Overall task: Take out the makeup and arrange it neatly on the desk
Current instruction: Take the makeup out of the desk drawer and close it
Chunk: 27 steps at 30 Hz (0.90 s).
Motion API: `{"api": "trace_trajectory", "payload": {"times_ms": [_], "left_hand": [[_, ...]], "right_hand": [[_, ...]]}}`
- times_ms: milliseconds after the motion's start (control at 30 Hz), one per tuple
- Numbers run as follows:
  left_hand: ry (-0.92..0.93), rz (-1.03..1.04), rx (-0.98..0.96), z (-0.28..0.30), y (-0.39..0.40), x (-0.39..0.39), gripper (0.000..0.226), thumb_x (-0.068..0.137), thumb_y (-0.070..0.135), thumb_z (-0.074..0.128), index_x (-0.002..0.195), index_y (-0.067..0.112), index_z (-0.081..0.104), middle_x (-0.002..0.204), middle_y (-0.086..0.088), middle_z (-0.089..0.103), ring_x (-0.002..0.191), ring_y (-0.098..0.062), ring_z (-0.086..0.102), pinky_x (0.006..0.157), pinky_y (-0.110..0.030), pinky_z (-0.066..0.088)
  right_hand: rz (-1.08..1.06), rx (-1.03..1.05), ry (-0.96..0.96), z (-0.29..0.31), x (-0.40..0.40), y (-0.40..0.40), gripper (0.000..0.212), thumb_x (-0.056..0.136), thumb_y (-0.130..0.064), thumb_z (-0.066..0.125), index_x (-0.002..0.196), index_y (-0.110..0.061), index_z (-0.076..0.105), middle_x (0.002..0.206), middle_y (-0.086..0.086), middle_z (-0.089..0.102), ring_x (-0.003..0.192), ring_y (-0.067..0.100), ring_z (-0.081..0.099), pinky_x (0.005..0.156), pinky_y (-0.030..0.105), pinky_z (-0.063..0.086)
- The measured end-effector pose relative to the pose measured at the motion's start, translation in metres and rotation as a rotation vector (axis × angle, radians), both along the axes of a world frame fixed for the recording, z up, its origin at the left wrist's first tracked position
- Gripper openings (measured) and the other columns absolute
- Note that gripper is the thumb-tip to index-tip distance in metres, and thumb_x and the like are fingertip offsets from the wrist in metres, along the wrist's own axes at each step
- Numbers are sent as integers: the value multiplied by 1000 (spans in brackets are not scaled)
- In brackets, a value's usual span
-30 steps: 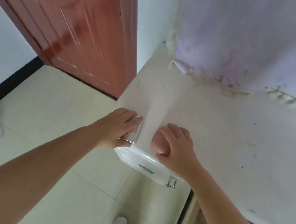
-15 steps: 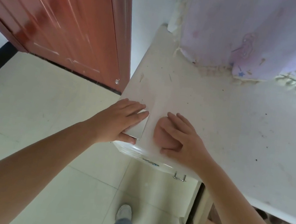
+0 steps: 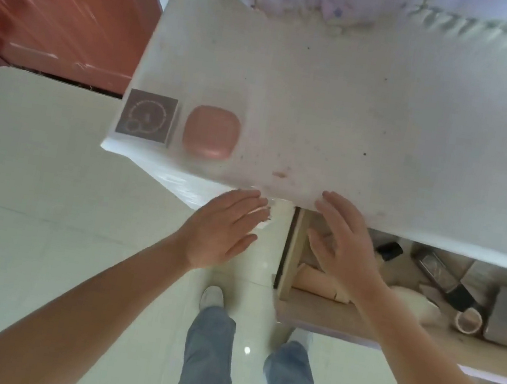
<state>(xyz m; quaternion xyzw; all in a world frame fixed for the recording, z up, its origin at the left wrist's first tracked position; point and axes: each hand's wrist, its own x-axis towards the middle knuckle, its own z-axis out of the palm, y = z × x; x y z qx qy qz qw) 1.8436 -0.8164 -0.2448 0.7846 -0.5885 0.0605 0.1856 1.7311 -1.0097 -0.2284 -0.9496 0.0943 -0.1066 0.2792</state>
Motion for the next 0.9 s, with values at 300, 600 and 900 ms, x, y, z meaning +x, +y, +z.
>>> {"api": "trace_trajectory", "payload": {"times_ms": [300, 600, 900], "left_hand": [[398, 208, 804, -40, -144, -146, 39, 93, 6, 35, 132, 7, 41, 135, -12, 40, 127, -28, 36, 99, -38, 37], [271, 254, 1017, -51, -163, -147, 40, 97, 13, 31, 136, 8, 39, 146, -14, 27, 136, -30, 19, 107, -41, 25], [328, 191, 984, -53, -162, -139, 35, 95, 12, 38, 129, 7, 41, 129, -15, 51, 123, -31, 40, 98, -37, 34]], "right_hand": [[103, -162, 597, -43, -131, -107, 24, 61, -3, 70, 85, -2, 67, 95, 18, 68, 93, 41, 62, 80, 47, 53], [301, -440, 733, -67, -89, -103, 24, 51, -24, 57, 70, -23, 72, 87, 3, 72, 79, 22, 71, 68, 40, 54], [339, -672, 537, -81, -89, -110, 31, 58, -13, 32, 56, -14, 63, 60, 5, 61, 53, 23, 60, 63, 30, 24]]}}
